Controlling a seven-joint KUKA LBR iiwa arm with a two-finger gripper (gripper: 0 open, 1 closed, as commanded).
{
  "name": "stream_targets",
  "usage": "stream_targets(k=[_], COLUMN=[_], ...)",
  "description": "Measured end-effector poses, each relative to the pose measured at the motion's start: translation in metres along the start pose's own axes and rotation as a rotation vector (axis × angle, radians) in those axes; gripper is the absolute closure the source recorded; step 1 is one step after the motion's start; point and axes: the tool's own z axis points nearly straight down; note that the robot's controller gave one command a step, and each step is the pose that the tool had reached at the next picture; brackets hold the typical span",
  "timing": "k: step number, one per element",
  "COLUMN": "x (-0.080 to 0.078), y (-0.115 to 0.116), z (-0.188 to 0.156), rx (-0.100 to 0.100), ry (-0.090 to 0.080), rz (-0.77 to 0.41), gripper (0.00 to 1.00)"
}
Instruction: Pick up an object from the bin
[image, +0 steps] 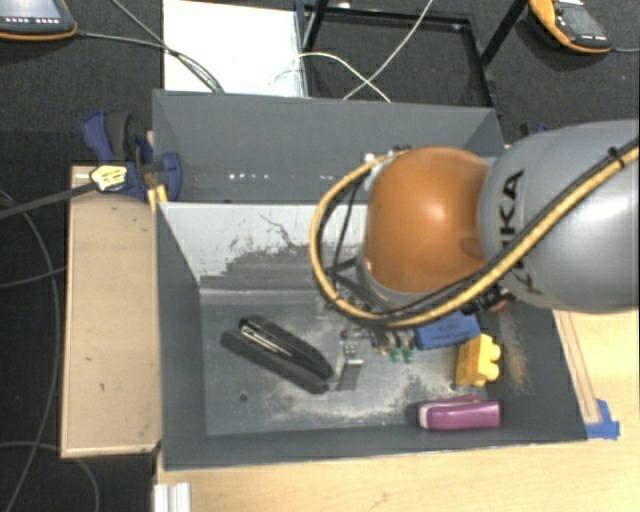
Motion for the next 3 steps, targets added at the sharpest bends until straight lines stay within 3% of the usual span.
stream_targets(k=[1, 2, 3], x=[-0.002, -0.037, -0.044], y=[-0.001, 0.017, 0.016], z=[-0.005, 0.124, 0.048], rx=[-0.001, -0.003, -0.004], ry=[-0.009, -0.007, -0.018], rz=[0.005, 0.157, 0.087], gripper=[0.0, 0.0, 0.0])
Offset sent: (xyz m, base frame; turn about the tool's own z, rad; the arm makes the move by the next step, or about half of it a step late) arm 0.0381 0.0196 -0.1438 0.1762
